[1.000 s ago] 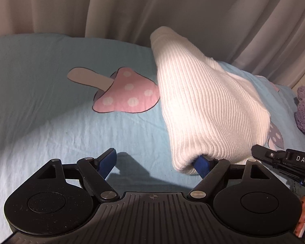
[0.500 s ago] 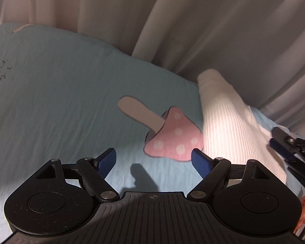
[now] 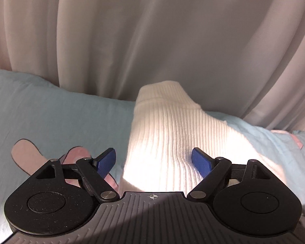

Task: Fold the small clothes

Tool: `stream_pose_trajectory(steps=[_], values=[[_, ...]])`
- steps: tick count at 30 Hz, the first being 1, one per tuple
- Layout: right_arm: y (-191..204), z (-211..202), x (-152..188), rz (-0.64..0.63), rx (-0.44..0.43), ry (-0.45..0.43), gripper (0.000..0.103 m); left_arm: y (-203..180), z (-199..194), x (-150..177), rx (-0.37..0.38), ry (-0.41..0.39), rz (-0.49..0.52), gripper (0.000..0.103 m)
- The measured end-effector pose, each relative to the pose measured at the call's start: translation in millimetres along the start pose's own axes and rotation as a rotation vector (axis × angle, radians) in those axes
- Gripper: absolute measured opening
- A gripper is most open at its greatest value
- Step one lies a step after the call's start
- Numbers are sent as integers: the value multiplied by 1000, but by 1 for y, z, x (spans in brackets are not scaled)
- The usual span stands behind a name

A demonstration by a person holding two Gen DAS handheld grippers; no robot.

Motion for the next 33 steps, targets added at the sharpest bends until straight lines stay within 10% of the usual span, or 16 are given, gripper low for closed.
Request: stream_pose_trajectory(steps=[6,9,18,33], values=[[-28,-17,-18,135,-180,120,3,19,-3,0,51,3,-10,95],[-64,-48,-24,205,-183,108,65,38,-14,-8,118,24,-6,96],[-100,-28,-5,458,-338,414,59,67,-14,-3,381,221,-226,94],[-91,12,3,583,-436,490,39,38,5,1,379,252,-144,89]])
Point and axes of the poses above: each gripper's, at about its wrist camera, not at the fingertips, and z roughly the way its jaws point, y to its left, x to its underside, the point moved 4 cm from there along z, roughly the way its jaws point, and after that the axes turned 6 degrees about x, right-handed, at the moved point
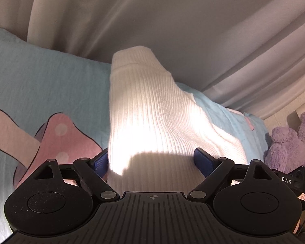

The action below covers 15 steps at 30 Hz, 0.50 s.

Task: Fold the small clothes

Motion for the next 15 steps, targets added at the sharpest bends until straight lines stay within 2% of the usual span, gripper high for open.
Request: stream_pose_trajectory(steps=[6,10,15], values=[[15,7,3,-64,27,-15,36,0,-4,0,-6,-14,-16,71],[33,3,11,-144,49,-51,33,-6,-13,0,-11,-25,8,54],[59,-3,19,-216,13,-63,31,-13,-28,-2,9,-39,21,49]])
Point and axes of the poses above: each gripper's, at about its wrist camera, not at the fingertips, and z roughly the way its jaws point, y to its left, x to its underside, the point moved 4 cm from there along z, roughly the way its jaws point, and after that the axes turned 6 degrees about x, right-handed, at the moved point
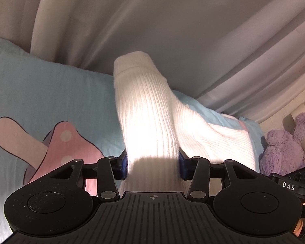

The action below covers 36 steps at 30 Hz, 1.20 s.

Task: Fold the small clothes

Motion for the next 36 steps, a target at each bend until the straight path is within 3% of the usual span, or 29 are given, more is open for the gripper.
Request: stream_pose_trajectory(steps=[8,14,17,19,22,25,28,30,32,36], values=[[48,5,22,-63,-84,67,31,-3,-59,-1,0,-60,8,48],[77,16,56,-102,-140,191,31,25,-119,32,-39,-71,-45,50],[75,31,73,-97,-99,252,32,47,-127,54,-110,-64,-85,53],[68,33,79,-60,-37,266,38,56,-132,69,-216,-62,-87,55],[57,5,83,-75,72,148,45,50,-159,92,-241,-135,-26,58],[39,-31,97,-3,72,89,47,35,-183,120,-287,-158,58,60],[30,-54,128,87,-27,129,47,22,-193,149,-326,-124,142,63],[31,-56,149,116,-65,161,48,16,-193,167,-311,-77,198,65],[32,-47,167,153,-79,195,52,9,-186,181,-290,-45,236,69],[32,-21,184,273,-93,208,52,7,-168,193,-335,-23,288,69]])
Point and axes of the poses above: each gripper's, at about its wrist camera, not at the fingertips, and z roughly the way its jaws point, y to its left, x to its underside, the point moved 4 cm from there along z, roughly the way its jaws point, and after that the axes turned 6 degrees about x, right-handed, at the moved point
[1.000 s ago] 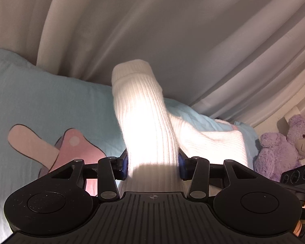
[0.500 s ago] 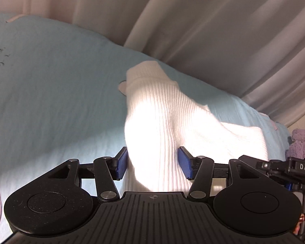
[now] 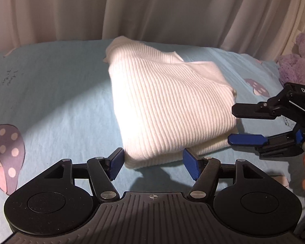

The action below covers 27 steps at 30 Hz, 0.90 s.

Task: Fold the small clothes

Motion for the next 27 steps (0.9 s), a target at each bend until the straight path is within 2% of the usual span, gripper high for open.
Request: stream_pose_trajectory(steps=[2,5,6,7,8,9,10,11,13,14,15,17,18,19,22,25,27], values=[[-3,5,2,52,-33,-23,52,0,7,1,-16,-7,12,69],[-9,15,0,107,-30,-60,47,4,20,5,-46,9,-21,71],[-11,16,0,122,-28,-65,36,5,19,7,-52,7,-39,71],[-11,18,0,130,-11,-69,18,7,18,7,-51,0,-61,71],[-10,25,-2,118,26,-79,10,10,17,7,-53,-4,-78,71],[-6,25,-2,86,65,-93,9,13,15,6,-68,-10,-98,70],[0,22,0,42,88,-105,8,16,13,6,-88,-17,-110,70],[4,18,1,45,37,-101,8,21,8,4,-119,-34,-127,70],[8,8,1,101,-127,-73,7,32,-1,1,-153,-64,-176,70],[9,5,-1,74,-119,-82,7,39,-5,1,-148,-72,-212,70],[9,3,-3,7,-54,-97,7,44,-7,1,-131,-70,-251,70],[6,6,-3,-160,160,-115,7,53,-8,4,-99,-38,-313,70],[4,2,-3,-211,229,-129,6,57,-8,7,-86,-18,-334,70],[1,-2,-3,-244,262,-148,2,59,-10,9,-82,-11,-343,70],[-3,-20,-9,-233,226,-186,5,63,-21,15,-82,-9,-335,71],[-6,-26,-18,-149,117,-183,7,67,-28,15,-81,-9,-344,71],[-8,-28,-20,-62,38,-159,11,67,-26,13,-82,5,-357,72]])
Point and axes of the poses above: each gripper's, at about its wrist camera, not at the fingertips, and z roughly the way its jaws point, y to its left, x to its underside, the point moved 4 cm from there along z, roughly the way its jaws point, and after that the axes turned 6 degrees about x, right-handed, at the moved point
